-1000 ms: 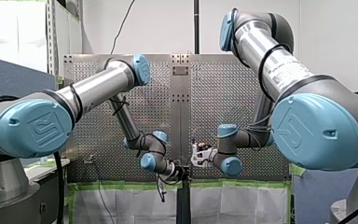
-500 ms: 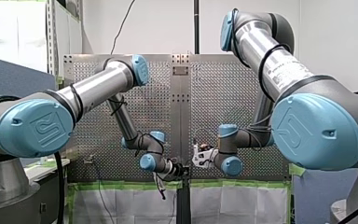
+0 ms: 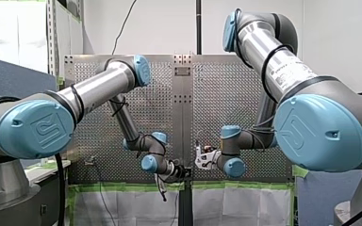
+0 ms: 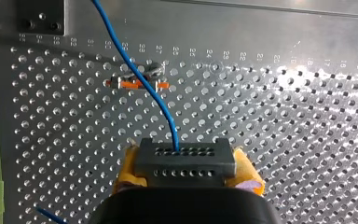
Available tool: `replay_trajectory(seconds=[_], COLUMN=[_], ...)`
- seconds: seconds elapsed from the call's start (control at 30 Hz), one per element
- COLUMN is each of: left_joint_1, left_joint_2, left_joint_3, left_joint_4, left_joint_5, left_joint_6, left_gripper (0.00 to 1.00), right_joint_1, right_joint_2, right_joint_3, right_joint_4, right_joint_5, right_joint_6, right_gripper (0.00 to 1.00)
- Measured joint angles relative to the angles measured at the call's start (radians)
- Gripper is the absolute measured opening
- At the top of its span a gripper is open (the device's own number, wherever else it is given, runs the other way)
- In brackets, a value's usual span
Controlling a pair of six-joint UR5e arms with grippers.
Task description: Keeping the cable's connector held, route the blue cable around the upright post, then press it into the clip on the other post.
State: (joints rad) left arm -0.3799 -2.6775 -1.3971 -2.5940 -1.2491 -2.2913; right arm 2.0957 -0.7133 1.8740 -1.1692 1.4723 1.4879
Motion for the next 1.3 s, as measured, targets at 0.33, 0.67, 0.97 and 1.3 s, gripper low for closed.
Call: replay_trajectory(seconds=[0.33, 0.67, 0.97, 1.3], left_joint_1=[0.017, 0.018, 0.008, -0.008], left_joint_2=[0.000, 0.000, 0.017, 0.095], left_joint_3=[0.000, 0.000, -0.019, -0.098], left_joint_4=[-0.073, -0.117, -0.052, 0.031], left_joint_5=[0.006, -0.036, -0.076, -0.157], left_joint_6=[0.089, 0.174, 0.245, 0.245], left_gripper=[0.15, 0.02, 0.02, 0.02], right_joint_1=[0.000, -0.002, -0.012, -0.036], right_joint_2=[0.001, 0.001, 0.010, 0.062], right_joint_3=[0.000, 0.000, 0.001, 0.000], right_joint_4=[0.006, 0.017, 0.031, 0.016], right_joint_5=[0.005, 0.021, 0.054, 0.070], right_joint_6=[-0.004, -0.012, -0.024, -0.030], right_gripper=[0.00, 0.00, 0.00, 0.00])
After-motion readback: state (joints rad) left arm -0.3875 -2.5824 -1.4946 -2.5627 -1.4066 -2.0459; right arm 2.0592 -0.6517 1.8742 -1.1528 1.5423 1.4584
